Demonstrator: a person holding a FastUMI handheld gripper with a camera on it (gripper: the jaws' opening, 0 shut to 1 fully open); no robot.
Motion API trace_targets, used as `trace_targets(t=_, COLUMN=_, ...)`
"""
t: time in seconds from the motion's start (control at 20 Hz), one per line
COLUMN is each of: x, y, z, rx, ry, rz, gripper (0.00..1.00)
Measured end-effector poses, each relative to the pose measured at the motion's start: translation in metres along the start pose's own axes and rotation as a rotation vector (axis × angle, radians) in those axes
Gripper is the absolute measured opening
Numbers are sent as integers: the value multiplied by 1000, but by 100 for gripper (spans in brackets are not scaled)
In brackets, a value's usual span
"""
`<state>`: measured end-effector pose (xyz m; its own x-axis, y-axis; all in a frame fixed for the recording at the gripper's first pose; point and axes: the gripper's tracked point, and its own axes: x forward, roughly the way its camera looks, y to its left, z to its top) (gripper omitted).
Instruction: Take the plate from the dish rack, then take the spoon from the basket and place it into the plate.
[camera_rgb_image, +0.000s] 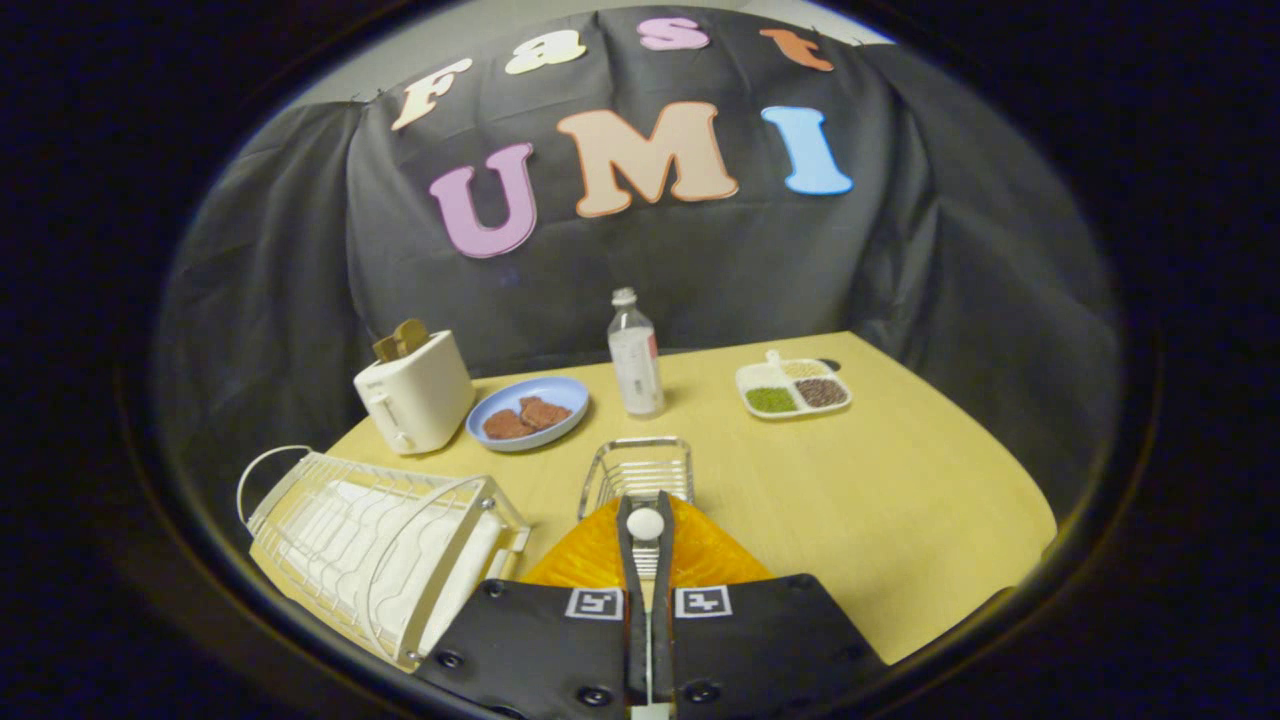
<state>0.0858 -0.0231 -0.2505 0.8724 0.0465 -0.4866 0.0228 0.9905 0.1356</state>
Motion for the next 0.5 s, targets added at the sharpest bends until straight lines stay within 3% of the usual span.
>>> trace_targets(t=0.1, x=-14, y=11, z=5, rx=22, ry=7, rz=37, gripper=5)
trace_targets(t=0.5, x=-64, y=-12, z=33, rx=66, ry=-31, rz=0, gripper=5)
